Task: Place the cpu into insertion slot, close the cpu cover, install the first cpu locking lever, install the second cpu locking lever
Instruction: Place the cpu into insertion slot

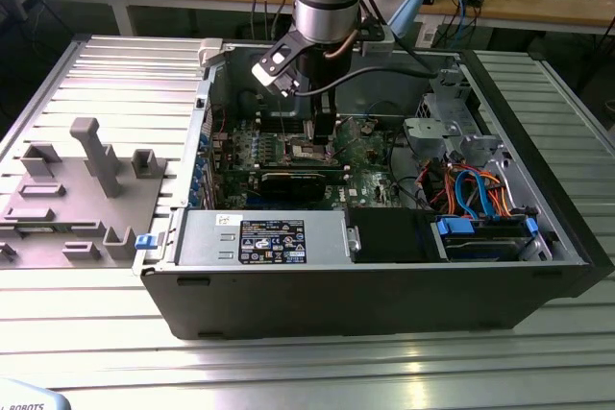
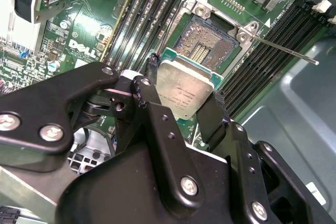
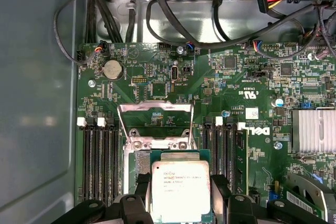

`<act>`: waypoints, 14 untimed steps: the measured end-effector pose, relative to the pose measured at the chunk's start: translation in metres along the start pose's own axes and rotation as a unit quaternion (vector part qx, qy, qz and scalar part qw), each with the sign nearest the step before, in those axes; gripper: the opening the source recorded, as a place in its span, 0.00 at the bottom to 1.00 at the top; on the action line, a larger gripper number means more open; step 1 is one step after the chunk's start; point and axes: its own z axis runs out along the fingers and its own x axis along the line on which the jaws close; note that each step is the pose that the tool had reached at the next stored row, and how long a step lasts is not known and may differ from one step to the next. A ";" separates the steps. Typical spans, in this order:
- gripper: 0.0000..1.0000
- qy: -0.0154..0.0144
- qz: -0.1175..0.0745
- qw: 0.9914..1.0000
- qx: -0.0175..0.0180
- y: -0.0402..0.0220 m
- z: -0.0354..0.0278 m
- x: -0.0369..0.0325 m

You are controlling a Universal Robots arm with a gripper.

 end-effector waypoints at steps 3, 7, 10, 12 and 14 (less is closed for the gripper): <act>0.54 0.000 0.000 1.000 0.000 -0.0004 0.0068 -0.0002; 0.54 0.000 0.000 1.000 0.000 -0.0004 0.0074 -0.0002; 0.54 0.000 0.000 1.000 0.000 -0.0005 0.0090 -0.0003; 0.54 0.000 0.000 1.000 0.000 -0.0005 0.0093 -0.0003; 0.54 0.000 0.000 1.000 0.000 -0.0005 0.0096 -0.0003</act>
